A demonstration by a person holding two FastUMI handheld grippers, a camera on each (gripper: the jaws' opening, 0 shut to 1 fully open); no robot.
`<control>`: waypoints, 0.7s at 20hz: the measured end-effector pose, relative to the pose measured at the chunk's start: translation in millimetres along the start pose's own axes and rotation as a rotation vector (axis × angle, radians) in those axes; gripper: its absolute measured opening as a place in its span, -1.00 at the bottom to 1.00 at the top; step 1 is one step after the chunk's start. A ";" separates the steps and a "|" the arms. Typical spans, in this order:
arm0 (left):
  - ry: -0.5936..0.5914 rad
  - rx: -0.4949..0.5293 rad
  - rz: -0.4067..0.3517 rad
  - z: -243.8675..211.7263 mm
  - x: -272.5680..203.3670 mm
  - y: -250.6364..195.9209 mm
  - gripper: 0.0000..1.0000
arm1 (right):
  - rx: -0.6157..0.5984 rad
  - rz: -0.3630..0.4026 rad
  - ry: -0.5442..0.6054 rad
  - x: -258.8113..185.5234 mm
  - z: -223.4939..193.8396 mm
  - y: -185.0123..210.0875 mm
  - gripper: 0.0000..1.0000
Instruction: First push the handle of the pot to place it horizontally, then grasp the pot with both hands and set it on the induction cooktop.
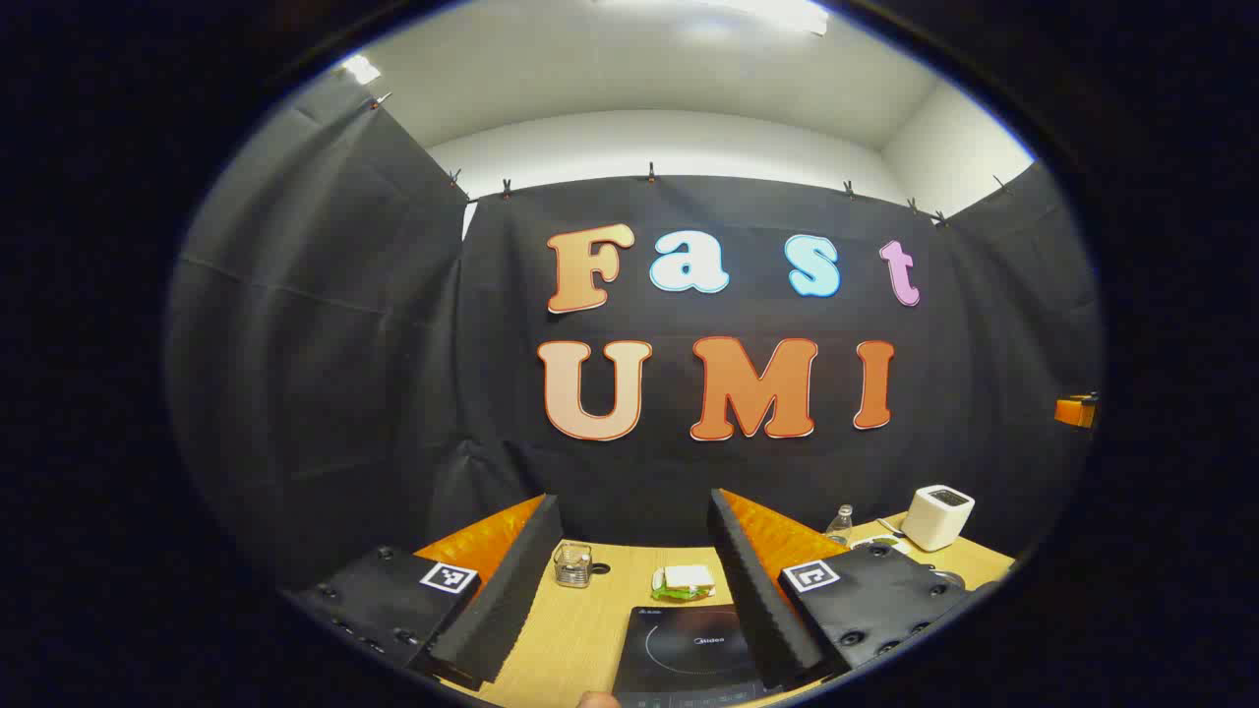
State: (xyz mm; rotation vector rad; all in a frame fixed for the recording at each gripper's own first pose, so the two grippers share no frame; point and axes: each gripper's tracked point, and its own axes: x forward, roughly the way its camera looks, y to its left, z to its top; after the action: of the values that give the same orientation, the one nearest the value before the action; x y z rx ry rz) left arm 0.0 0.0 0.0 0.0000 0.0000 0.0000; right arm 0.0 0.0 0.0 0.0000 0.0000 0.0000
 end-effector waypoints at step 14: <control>-0.016 -0.054 -0.008 -3.0 -8.4 9.4 0.94 | 0.045 0.020 0.050 -0.6 -6.9 4.3 0.90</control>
State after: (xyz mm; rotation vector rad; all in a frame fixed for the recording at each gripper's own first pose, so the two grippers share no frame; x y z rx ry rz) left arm -8.4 9.4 -3.0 -0.0535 -0.0161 -0.0078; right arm -0.6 4.3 -6.9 0.0452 0.0496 0.0197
